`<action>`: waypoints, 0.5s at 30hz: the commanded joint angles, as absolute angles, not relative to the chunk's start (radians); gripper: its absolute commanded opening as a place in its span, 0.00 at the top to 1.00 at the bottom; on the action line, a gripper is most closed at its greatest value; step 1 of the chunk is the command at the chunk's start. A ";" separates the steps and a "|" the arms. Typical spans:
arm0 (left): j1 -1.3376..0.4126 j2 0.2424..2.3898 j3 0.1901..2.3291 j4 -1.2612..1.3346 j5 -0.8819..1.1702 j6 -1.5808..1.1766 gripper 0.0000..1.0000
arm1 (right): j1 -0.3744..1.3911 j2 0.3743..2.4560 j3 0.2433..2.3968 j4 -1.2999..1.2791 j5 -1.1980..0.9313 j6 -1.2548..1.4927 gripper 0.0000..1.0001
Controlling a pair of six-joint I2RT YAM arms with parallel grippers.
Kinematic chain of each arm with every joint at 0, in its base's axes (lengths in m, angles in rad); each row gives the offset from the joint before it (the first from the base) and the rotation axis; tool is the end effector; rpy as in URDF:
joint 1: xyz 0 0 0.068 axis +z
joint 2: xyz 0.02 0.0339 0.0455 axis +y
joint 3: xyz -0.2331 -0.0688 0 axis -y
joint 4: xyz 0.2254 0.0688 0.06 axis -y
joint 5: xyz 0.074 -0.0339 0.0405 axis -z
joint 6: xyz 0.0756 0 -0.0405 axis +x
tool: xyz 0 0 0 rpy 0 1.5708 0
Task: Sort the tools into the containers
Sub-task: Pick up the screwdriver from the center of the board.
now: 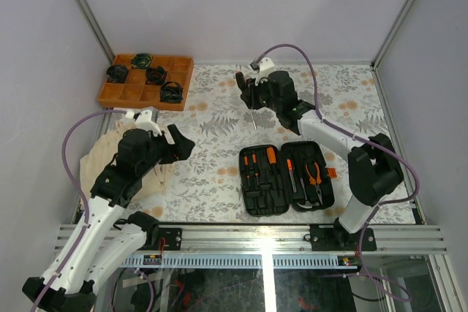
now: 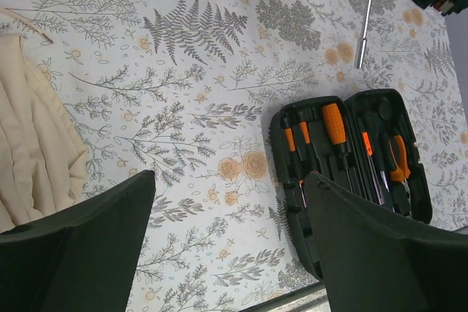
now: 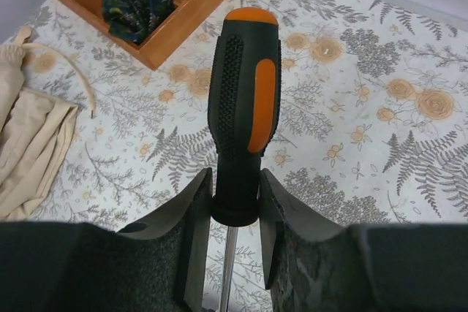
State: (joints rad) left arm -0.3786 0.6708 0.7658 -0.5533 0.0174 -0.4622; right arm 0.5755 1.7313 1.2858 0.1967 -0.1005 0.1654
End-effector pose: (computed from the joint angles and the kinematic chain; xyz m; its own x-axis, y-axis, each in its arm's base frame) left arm 0.1763 -0.0715 0.2733 -0.5392 -0.2653 -0.7993 0.1605 0.8993 -0.4068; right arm 0.3576 0.2410 0.2639 -0.3063 -0.0035 -0.9519 -0.5806 0.7932 0.1839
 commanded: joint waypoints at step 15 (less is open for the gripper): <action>-0.372 0.655 0.756 -0.491 0.053 -0.464 0.15 | 0.778 1.370 0.778 0.553 -0.461 -0.220 1.00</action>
